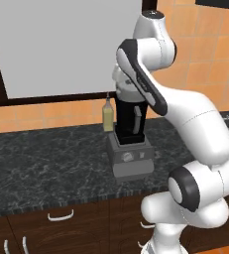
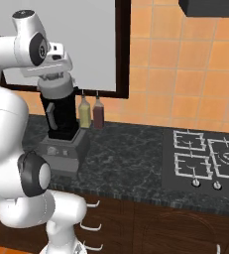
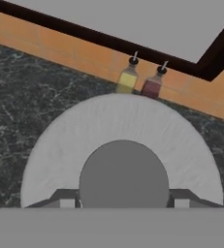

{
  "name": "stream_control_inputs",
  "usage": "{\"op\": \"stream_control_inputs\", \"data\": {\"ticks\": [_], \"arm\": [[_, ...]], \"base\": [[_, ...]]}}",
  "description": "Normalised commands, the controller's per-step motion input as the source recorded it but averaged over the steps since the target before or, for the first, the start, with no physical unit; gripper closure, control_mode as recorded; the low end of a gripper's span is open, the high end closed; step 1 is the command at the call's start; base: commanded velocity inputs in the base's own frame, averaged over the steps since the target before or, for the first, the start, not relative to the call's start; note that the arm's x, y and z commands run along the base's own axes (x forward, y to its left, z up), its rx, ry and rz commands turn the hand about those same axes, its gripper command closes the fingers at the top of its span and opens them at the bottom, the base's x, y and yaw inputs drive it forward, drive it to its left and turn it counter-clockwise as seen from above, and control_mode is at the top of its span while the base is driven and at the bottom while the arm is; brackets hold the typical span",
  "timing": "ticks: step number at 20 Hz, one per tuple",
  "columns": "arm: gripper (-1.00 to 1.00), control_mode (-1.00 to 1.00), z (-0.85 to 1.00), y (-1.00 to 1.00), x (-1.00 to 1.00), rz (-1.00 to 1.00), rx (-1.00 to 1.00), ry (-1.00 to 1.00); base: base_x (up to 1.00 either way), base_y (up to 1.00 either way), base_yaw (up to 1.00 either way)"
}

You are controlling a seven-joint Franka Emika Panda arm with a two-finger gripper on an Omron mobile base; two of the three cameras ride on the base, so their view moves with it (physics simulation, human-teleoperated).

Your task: Close the lid blender by securely placing the lid on top.

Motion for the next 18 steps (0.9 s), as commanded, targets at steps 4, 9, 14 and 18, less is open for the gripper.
{"op": "stream_control_inputs", "data": {"ticks": [4, 9, 14, 18], "arm": [[1.00, -1.00, -0.73, 0.00, 0.00, 0.00, 0.08, -0.06], [1.00, -1.00, -0.73, -0.18, 0.00, 0.03, 0.18, -0.09], [1.00, -1.00, -0.67, -0.26, -0.07, 0.08, 0.25, -0.21], [-1.00, -1.00, -0.38, 0.13, 0.00, 0.00, 0.03, -0.02]], "base": [[0.00, 0.00, 0.00], [0.00, 0.00, 0.00], [0.00, 0.00, 0.00], [0.00, 0.00, 0.00]]}}
